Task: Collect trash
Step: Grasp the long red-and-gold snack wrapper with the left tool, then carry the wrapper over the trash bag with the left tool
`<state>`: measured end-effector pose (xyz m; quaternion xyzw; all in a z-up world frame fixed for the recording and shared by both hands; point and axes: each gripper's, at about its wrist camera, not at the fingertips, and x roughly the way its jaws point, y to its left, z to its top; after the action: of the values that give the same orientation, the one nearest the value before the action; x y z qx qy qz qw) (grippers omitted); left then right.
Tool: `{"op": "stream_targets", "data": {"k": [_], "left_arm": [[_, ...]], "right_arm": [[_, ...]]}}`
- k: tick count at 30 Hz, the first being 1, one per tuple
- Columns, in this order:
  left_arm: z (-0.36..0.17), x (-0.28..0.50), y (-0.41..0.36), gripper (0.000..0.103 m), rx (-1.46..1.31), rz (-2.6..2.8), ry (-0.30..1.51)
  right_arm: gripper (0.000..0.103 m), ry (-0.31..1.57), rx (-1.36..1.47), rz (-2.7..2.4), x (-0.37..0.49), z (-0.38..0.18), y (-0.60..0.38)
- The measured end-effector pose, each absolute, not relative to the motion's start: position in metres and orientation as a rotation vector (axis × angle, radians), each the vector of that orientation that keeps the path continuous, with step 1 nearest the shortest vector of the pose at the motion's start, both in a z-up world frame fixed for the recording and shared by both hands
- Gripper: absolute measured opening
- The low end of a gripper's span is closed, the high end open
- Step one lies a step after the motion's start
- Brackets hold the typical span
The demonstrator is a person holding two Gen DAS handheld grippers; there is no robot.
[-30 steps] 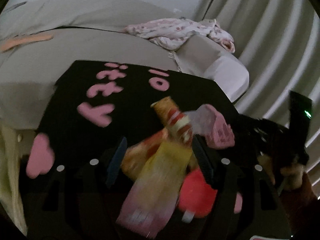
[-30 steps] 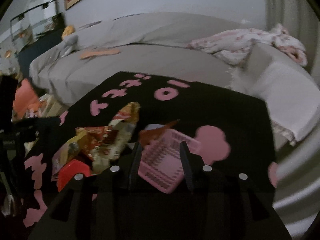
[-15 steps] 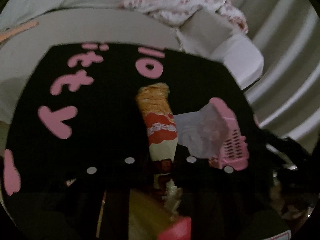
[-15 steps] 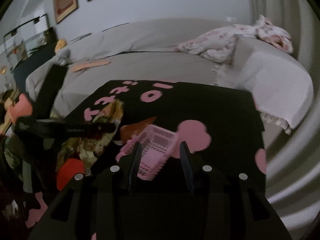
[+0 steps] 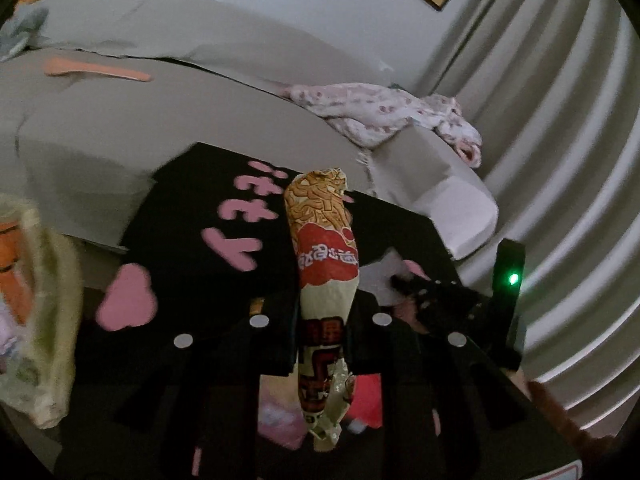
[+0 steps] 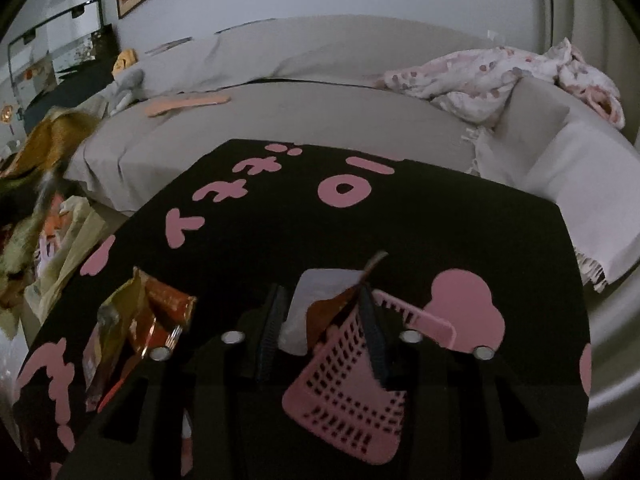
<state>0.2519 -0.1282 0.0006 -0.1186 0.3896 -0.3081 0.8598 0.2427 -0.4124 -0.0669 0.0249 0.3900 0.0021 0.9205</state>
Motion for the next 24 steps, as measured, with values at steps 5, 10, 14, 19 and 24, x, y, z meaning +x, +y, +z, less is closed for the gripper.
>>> {"op": "stream_targets", "data": {"k": [5,10,14,19,24], "left_arm": [[-0.02,0.237,-0.098,0.015,-0.243,-0.58,0.848],[-0.046,0.219,-0.071,0.015,-0.266,-0.535,0.897],[-0.056,0.207,-0.057,0.015,-0.27,-0.499,0.897],[-0.05,0.191,-0.039,0.015,-0.273,-0.469,0.863],[-0.038,0.172,-0.019,0.015,-0.271,-0.449,0.818]], "right_arm": [[0.004,0.796,0.01,0.026,0.239,-0.058,-0.404],[0.004,0.762,0.019,0.077,0.222,-0.037,-0.395],[0.004,0.721,0.027,0.109,0.203,-0.014,-0.384],[0.004,0.674,0.024,0.137,0.185,0.013,-0.368],[0.004,0.632,0.009,0.188,0.165,0.033,-0.343]]}}
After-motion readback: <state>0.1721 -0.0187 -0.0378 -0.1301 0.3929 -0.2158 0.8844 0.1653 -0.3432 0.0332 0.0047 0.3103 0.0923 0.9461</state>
